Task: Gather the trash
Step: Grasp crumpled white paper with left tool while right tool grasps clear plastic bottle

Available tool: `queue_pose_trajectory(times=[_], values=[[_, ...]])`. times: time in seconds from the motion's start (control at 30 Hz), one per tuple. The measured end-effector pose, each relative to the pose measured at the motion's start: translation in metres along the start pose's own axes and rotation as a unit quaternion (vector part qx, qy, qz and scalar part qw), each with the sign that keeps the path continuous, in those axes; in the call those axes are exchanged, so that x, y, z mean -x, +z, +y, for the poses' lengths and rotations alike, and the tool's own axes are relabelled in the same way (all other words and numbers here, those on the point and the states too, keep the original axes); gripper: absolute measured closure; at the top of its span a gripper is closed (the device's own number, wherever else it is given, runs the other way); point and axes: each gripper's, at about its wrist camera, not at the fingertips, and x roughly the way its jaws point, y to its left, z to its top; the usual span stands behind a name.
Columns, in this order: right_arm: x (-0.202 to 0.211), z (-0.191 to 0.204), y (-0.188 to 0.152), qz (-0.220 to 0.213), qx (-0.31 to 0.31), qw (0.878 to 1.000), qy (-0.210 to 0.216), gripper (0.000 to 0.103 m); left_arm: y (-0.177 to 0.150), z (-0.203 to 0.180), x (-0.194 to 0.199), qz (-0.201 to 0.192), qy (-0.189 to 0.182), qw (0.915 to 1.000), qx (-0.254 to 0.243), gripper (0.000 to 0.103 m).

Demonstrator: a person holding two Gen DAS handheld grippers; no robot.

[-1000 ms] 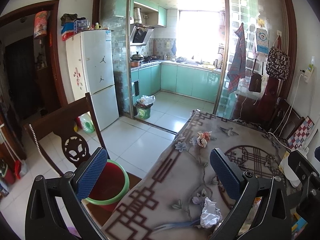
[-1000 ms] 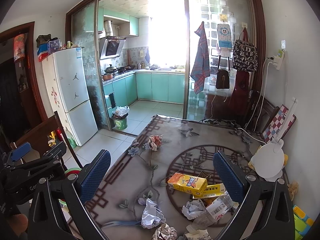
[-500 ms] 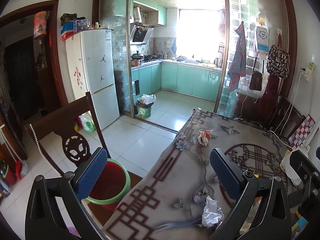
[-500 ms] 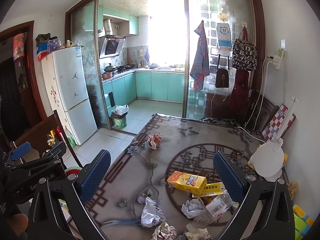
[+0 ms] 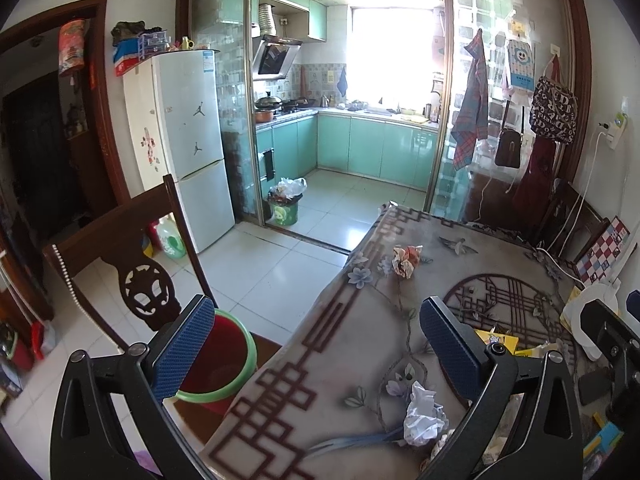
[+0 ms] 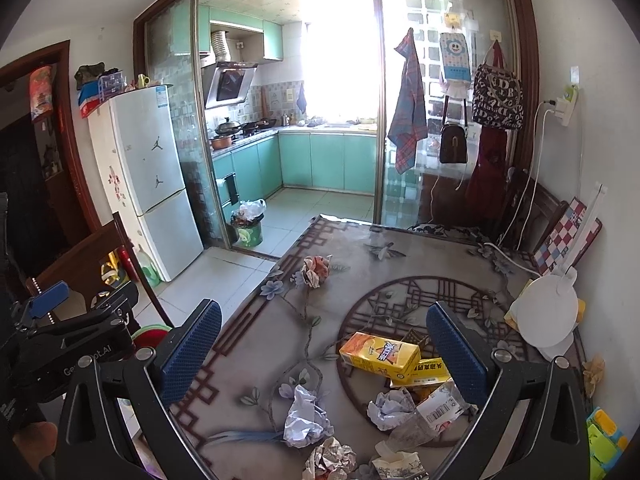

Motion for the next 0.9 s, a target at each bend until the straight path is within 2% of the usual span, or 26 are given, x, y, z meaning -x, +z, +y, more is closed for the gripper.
queue_pose_trajectory(times=[0.1, 0.2, 0.27, 0.33, 0.43, 0.5, 0.57, 0.6, 0.7, 0.73, 0.8, 0.9], values=[[-0.025, -0.045, -0.020, 0.051, -0.032, 0.998, -0.007, 0.000, -0.013, -0.009, -0.011, 0.024, -0.024, 0.9990, -0.031, 0.000], [-0.051, -0.098, -0.053, 0.113, -0.081, 0.990, -0.010, 0.001, -0.033, -0.019, -0.026, 0.052, -0.072, 0.9946, -0.054, 0.000], [-0.065, -0.121, -0.075, 0.149, -0.091, 0.984, -0.026, 0.002, -0.048, -0.026, -0.040, 0.078, -0.106, 0.9893, -0.062, 0.000], [-0.076, -0.129, -0.092, 0.172, -0.088, 0.981, -0.023, 0.016, -0.067, -0.037, -0.058, 0.114, -0.134, 0.9818, -0.071, 0.000], [-0.100, -0.127, -0.113, 0.208, -0.073, 0.975, 0.009, 0.027, -0.099, -0.060, -0.093, 0.178, -0.172, 0.9653, -0.083, 0.001], [-0.112, -0.122, -0.123, 0.223, -0.050, 0.974, -0.002, 0.035, -0.120, -0.081, -0.118, 0.222, -0.191, 0.9511, -0.098, 0.011], [-0.116, -0.119, -0.128, 0.226, -0.041, 0.973, -0.007, 0.036, -0.139, -0.099, -0.141, 0.258, -0.189, 0.9408, -0.113, 0.036], [-0.116, -0.119, -0.129, 0.227, -0.041, 0.973, -0.007, 0.036, -0.147, -0.105, -0.151, 0.277, -0.191, 0.9348, -0.115, 0.041], [-0.119, -0.128, -0.133, 0.234, -0.053, 0.970, -0.021, 0.036, -0.159, -0.107, -0.168, 0.322, -0.228, 0.9151, -0.082, 0.060], [-0.118, -0.134, -0.135, 0.236, -0.070, 0.969, -0.029, 0.036, -0.159, -0.107, -0.167, 0.324, -0.237, 0.9129, -0.074, 0.070], [-0.120, -0.150, -0.140, 0.240, -0.124, 0.962, -0.041, 0.036, -0.153, -0.108, -0.159, 0.312, -0.231, 0.9176, -0.084, 0.072], [-0.128, -0.181, -0.154, 0.245, -0.219, 0.944, -0.044, 0.036, -0.136, -0.100, -0.140, 0.295, -0.238, 0.9218, -0.082, 0.074]])
